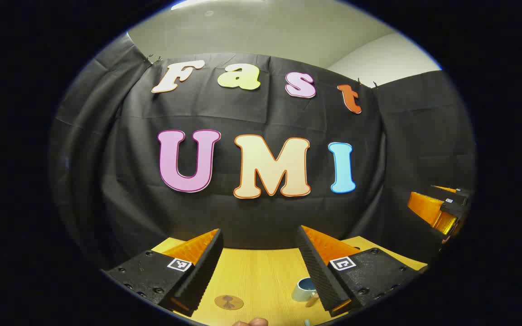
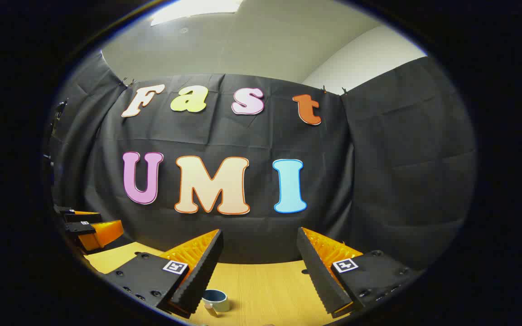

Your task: Put the toothbrush and toothpaste on the desktop into the cup, then pick up the cup and place it on the coaster on the desktop.

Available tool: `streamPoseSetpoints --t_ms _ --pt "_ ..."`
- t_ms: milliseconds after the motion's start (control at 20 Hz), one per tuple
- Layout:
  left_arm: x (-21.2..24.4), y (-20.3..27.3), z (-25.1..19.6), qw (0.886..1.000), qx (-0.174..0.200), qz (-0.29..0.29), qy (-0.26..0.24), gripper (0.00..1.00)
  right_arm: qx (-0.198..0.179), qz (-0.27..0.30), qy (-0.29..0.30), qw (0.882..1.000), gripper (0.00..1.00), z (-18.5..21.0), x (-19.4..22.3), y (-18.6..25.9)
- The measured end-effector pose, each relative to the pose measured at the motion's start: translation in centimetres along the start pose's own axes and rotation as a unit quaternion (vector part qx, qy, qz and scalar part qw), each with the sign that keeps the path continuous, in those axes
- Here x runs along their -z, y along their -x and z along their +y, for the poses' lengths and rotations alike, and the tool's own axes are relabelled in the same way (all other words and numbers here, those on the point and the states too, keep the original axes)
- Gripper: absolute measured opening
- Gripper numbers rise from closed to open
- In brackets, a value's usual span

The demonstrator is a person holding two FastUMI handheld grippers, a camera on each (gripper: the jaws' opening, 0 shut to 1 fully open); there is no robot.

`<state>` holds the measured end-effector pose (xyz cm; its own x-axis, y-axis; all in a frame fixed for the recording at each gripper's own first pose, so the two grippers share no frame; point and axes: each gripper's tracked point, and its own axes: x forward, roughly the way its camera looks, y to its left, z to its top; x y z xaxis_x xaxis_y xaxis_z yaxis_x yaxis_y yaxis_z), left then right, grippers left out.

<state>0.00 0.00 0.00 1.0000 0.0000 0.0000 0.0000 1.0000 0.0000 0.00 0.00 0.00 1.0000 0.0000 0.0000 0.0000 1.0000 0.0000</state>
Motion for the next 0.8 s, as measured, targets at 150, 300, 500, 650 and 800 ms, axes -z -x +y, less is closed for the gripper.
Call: streamPoseSetpoints --t_ms 150,300,500,650,800 --pt "-0.6 0.5 1.0 1.000 -0.012 -0.011 -0.011 0.94 -0.010 -0.001 -0.008 1.000 1.00 0.8 0.0 0.1" --pt "-0.4 1.1 2.1 0.999 -0.022 -0.013 -0.024 0.94 -0.024 0.018 -0.013 0.999 1.00 1.7 1.4 0.2" --pt "0.3 1.9 4.0 0.999 -0.038 -0.005 -0.028 0.94 -0.037 0.046 -0.016 0.998 1.00 2.8 3.3 0.3" --pt "0.7 2.3 5.3 0.999 -0.048 0.000 -0.025 0.94 -0.047 0.054 -0.016 0.997 0.99 3.9 3.9 0.4" --pt "0.9 2.4 6.1 0.998 -0.053 0.005 -0.026 0.94 -0.054 0.054 -0.015 0.997 1.00 4.9 4.0 0.4"
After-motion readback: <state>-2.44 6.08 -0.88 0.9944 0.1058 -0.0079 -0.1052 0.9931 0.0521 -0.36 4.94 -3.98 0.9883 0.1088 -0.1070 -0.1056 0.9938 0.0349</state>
